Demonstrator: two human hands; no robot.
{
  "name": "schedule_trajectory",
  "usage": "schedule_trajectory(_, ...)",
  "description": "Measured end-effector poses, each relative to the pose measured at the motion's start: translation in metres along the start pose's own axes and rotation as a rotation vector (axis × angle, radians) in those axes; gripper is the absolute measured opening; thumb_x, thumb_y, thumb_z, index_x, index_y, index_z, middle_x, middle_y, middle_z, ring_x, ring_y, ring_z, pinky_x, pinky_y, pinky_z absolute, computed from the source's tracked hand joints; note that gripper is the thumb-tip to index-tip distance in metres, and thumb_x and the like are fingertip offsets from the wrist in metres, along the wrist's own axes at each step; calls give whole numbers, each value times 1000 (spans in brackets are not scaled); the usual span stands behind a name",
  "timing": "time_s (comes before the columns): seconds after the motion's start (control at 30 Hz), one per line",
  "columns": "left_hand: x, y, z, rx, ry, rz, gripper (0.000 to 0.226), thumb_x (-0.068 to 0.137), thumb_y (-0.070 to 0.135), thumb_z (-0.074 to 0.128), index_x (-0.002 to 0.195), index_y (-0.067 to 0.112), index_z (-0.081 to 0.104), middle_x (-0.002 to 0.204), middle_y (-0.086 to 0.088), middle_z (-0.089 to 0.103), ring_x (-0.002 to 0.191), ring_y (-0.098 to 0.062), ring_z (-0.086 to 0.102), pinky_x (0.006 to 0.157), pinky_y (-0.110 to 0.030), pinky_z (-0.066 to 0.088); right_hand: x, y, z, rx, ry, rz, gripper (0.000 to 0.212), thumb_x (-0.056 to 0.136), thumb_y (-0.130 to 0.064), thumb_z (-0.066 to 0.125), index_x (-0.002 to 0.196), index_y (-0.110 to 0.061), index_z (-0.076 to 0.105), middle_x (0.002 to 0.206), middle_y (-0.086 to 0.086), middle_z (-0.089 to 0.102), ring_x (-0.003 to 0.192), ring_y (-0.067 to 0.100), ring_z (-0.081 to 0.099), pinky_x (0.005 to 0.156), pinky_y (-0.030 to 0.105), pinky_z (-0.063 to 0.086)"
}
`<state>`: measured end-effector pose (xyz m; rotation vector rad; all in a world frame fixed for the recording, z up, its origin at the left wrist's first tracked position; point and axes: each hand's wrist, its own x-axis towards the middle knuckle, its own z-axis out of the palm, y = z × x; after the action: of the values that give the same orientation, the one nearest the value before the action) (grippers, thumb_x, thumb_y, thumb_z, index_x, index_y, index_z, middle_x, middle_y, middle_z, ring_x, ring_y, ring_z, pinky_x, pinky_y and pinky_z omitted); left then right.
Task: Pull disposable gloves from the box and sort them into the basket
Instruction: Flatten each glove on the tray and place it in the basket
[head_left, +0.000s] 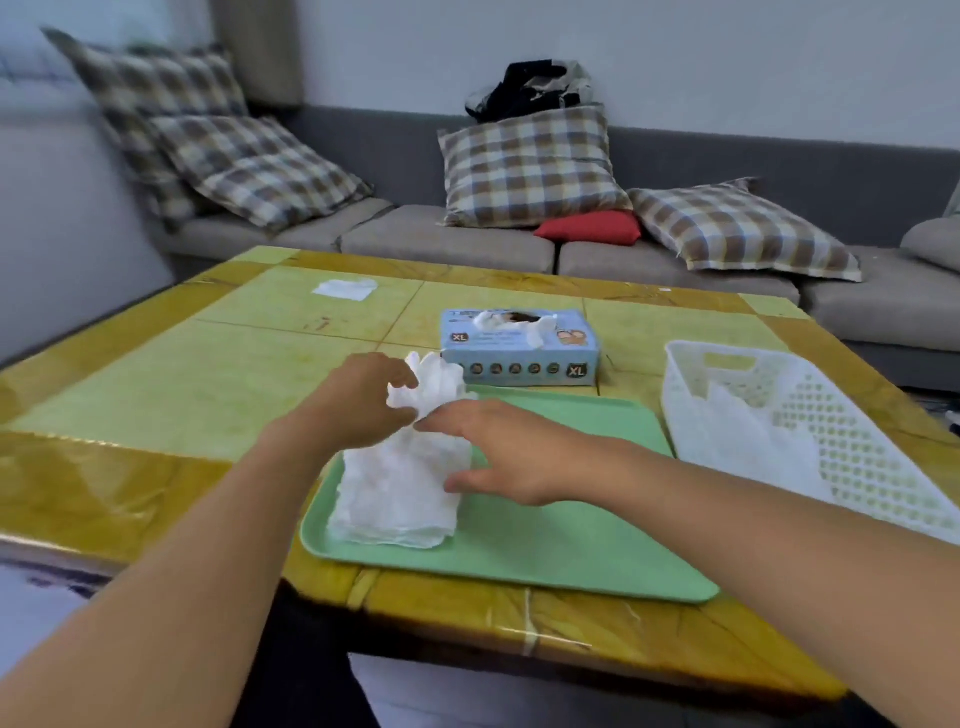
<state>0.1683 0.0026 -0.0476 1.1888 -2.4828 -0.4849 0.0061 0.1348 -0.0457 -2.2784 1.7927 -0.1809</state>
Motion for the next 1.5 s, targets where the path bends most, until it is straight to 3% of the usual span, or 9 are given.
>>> schedule_trajectory(0.1,-1,-16,-10,-32,155,-36,33,87,29,72,118,21,68,112,1,65,91,-19,58,84,-35,50,12,-17,28,1,-48,18,66,97,-51,57,156,-31,32,162,-6,32,144,21,34,114,43,36)
schedule_trajectory(0.27,-6,-18,10,23,-159,33,33,99,35,58,128,21,63,127,-2,60,108,-20,58,95,-36,47,13,-4,35,65,33,58,28,91,-33,71,115,-20,74,117,-5,72,106,18,65,91,38,52)
schedule_trajectory(0.53,-6,-29,19,-2,-78,155,34,107,36,38,121,19,63,110,-6,53,96,-22,56,93,-40,45,4,29,-3,343,-125,6,14,98,-23,65,100,-17,78,94,-4,76,86,8,68,86,37,54)
schedule_trajectory(0.67,-7,-9,4,-411,-117,125,64,96,72,32,103,25,76,117,6,60,112,-14,55,99,-38,43,-1,34,-17,841,-318,118,25,103,-22,54,107,-2,69,100,12,70,92,19,65,90,35,56)
schedule_trajectory(0.77,-8,8,-5,-897,-383,202,94,77,90,40,124,14,69,135,-1,64,129,-23,56,111,-43,40,-8,39,-31,1309,-190,240,32,99,-17,52,125,-2,65,116,15,67,103,27,63,89,37,58)
schedule_trajectory(0.9,-11,43,4,-1031,-455,153,53,89,38,74,133,12,61,115,-6,70,102,-22,66,80,-33,53,-22,51,-45,1545,-77,289,41,100,-24,49,135,-6,62,140,17,58,123,29,58,111,49,43)
schedule_trajectory(1.0,-9,66,14,-1120,-325,1,31,91,16,70,122,12,67,105,-5,76,88,-17,71,61,-23,53,-36,61,-50,1755,-78,314,71,100,-65,34,140,-12,59,143,13,58,130,27,57,110,42,44)
schedule_trajectory(1.3,-11,85,21,-1280,-309,-84,34,72,28,80,96,12,61,96,-12,75,82,-22,71,70,-32,58,-67,66,-43,1533,154,428,47,85,-24,69,130,-9,66,126,14,69,109,28,67,93,38,54)
schedule_trajectory(1.5,8,101,24,-1226,-265,-253,61,76,31,83,132,28,57,115,-7,73,93,-24,75,74,-38,61,-56,80,-46,1494,261,537,37,95,-16,62,132,-10,63,128,14,68,104,26,66,84,36,58)
